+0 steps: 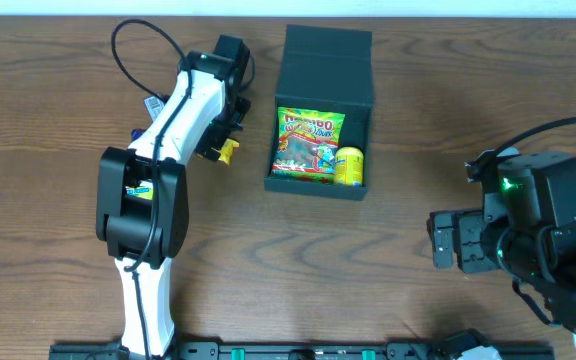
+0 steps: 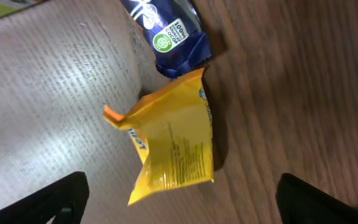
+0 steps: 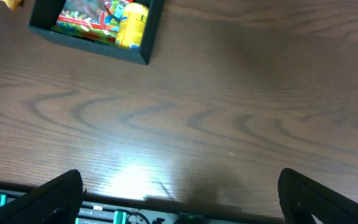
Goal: Pack container
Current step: 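Move left gripper to the small yellow wrapped candy and grasp it, then carry the yellow candy into the box and release it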
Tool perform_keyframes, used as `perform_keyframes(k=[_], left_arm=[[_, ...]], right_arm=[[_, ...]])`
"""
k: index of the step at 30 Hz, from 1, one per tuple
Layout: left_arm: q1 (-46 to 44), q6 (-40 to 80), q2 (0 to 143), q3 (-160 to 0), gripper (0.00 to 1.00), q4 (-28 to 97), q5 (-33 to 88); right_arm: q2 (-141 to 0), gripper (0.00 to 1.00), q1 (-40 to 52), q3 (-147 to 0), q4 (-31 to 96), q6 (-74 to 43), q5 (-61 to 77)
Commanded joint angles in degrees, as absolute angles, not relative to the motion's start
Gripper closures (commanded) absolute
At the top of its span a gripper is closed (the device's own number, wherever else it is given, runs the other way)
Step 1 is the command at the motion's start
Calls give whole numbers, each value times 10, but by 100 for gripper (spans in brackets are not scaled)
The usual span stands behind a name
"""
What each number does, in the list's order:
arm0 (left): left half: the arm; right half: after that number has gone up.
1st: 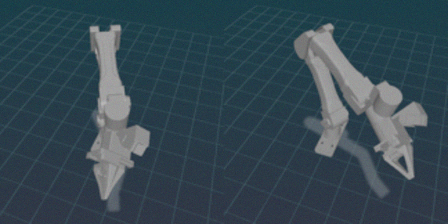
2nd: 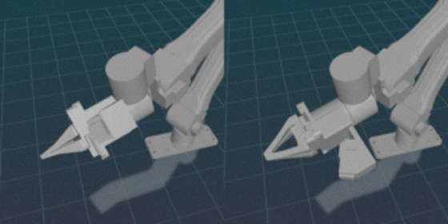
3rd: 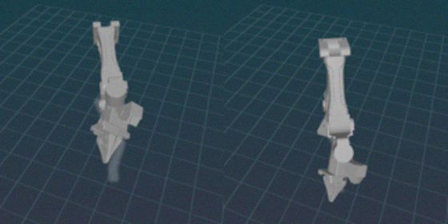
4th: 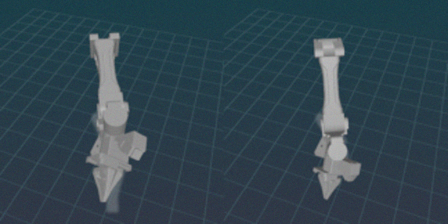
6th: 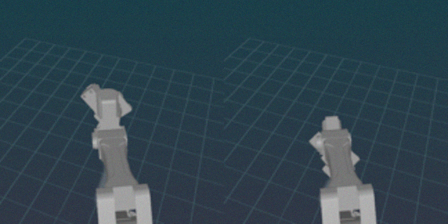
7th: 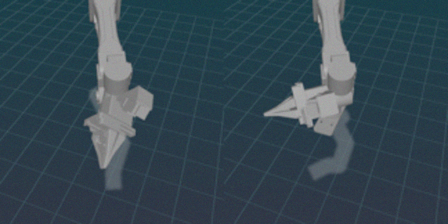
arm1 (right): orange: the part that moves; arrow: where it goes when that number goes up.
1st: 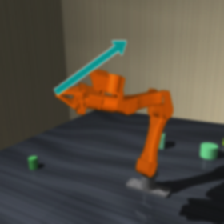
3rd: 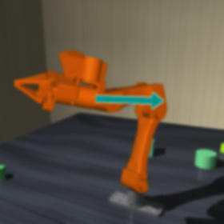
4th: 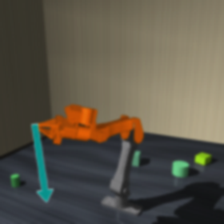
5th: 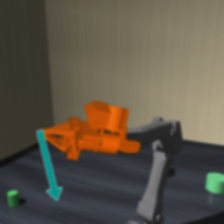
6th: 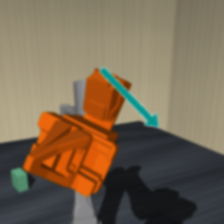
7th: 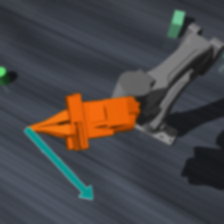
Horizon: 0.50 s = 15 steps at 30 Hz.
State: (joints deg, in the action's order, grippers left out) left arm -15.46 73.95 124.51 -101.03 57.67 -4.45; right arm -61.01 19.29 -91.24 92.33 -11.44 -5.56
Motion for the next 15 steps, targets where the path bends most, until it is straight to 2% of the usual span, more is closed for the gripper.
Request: perform_keyframes(k=[1,2,15], left_arm=[[-153,748,1255,-986,0,565,-44],[-153,748,1255,-978,5,558,-43],[-145,747,1255,-917,17,468,-35]], right_arm=[[-609,1,188,-917,924,-106,-56],[-609,1,188,-917,924,-106,-56],[-609,1,188,-917,924,-106,-55]])
